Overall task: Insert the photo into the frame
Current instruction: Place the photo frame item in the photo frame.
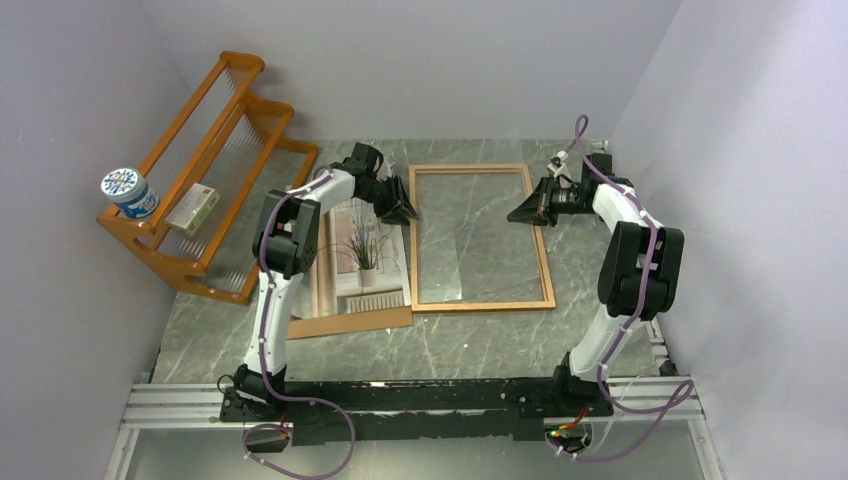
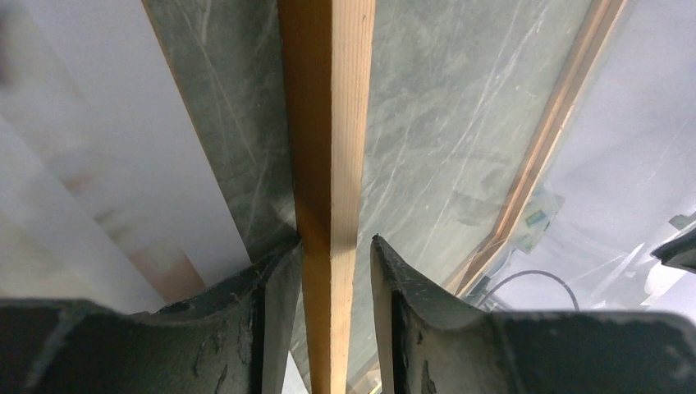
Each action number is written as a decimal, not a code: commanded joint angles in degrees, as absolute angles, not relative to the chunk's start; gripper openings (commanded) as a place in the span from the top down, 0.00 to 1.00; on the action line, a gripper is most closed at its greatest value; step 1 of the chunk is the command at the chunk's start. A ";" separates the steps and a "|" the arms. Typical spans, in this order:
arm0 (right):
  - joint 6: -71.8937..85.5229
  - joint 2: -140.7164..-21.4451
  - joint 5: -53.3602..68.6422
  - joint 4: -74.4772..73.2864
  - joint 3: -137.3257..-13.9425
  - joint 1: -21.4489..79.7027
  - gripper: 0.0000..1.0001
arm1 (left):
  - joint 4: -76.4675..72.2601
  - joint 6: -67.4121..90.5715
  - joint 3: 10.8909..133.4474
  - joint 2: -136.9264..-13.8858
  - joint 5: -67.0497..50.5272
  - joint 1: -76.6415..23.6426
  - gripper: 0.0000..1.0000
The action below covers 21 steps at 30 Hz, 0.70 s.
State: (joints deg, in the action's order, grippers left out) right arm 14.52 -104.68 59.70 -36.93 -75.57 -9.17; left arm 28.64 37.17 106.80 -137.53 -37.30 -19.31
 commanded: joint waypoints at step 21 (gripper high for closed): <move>12.35 -100.42 65.57 -42.73 -74.58 -9.40 1.00 | 27.92 33.97 107.11 -141.40 -32.17 -18.73 0.48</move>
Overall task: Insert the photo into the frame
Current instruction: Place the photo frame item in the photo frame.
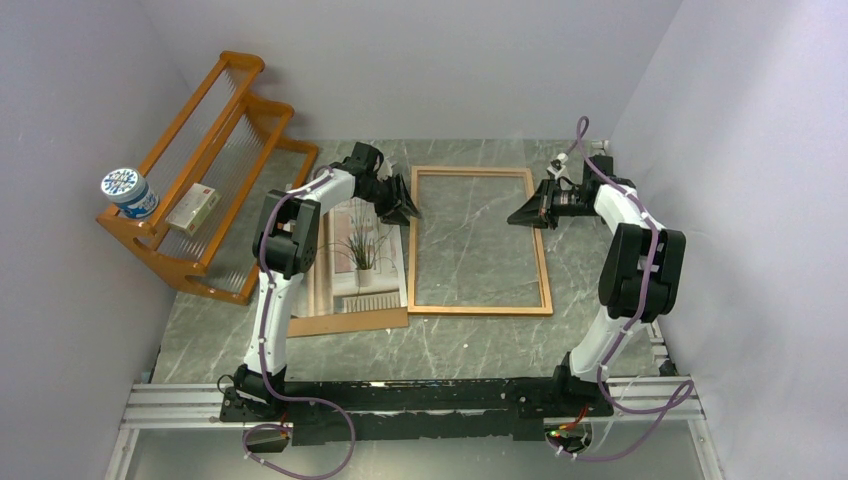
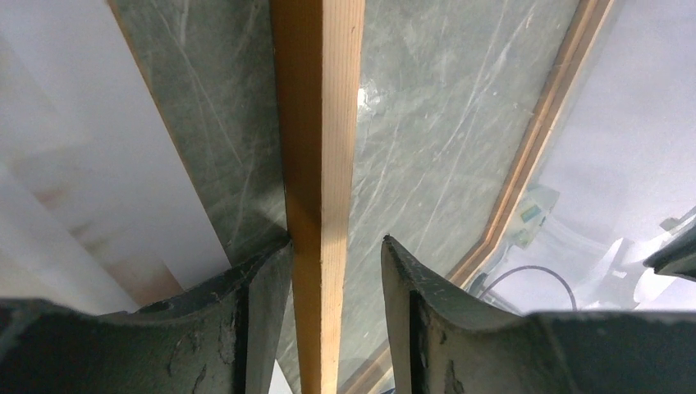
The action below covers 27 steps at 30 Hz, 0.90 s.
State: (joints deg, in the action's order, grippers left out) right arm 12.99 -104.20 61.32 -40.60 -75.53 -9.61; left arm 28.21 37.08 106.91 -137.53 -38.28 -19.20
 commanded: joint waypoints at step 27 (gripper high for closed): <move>15.06 -101.04 61.25 -36.98 -69.74 -9.32 0.73 | 28.05 26.83 110.03 -144.64 -29.53 -17.40 0.68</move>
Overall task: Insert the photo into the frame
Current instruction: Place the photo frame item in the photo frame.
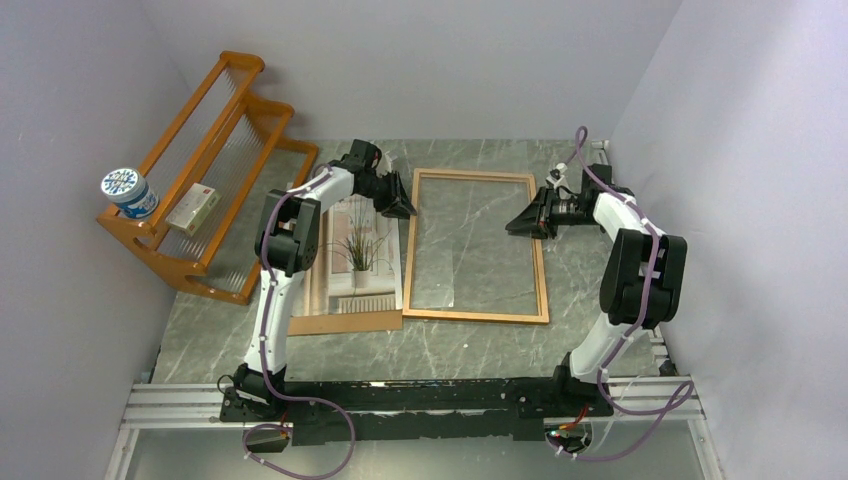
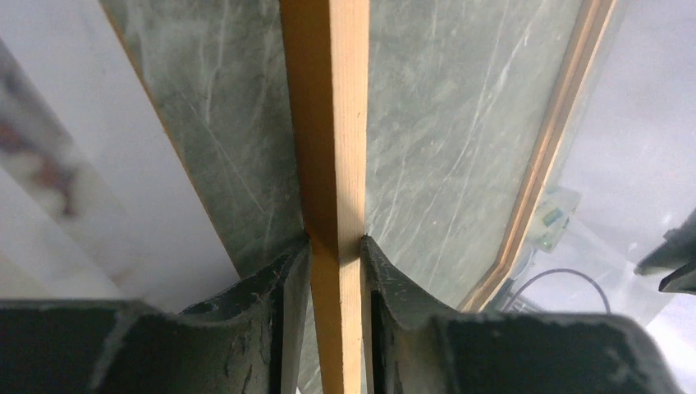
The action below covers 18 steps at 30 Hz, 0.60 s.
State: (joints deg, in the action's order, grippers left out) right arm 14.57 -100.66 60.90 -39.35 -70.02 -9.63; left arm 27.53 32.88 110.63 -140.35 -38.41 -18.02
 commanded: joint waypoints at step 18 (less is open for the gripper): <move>32.36 -91.61 52.59 -1.37 -50.97 -9.24 0.75 | 26.87 28.43 108.96 -143.81 -26.18 -17.31 0.65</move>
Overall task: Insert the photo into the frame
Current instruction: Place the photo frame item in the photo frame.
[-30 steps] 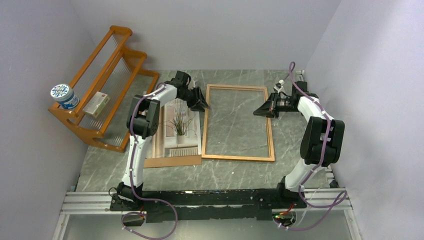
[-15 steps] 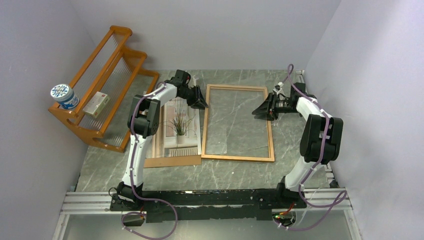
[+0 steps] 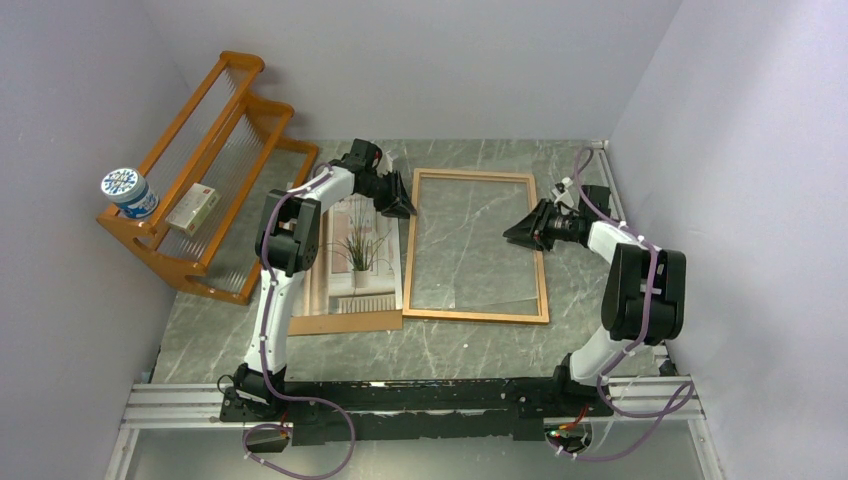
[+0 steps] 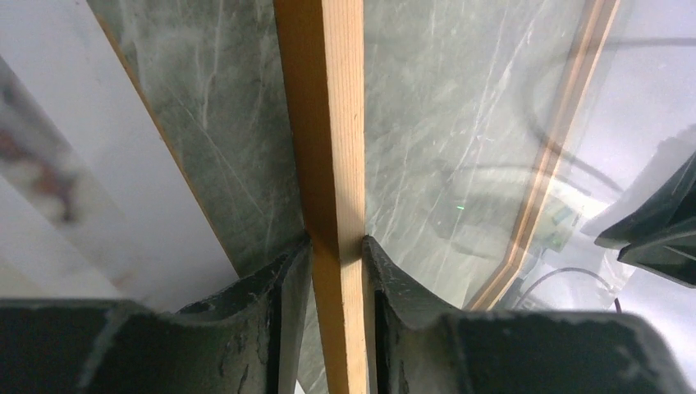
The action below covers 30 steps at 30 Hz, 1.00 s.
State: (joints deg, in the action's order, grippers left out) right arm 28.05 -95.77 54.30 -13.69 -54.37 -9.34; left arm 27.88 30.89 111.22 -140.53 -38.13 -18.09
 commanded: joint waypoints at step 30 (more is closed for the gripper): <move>23.55 -102.02 61.05 -19.83 -62.05 -9.23 1.00 | 29.21 23.98 115.11 -147.21 -23.35 -16.44 0.69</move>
State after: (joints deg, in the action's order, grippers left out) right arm 28.42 -100.62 57.78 -14.79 -59.16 -9.34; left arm 29.76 28.93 118.43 -143.79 -34.70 -17.87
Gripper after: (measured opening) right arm 0.010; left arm 0.315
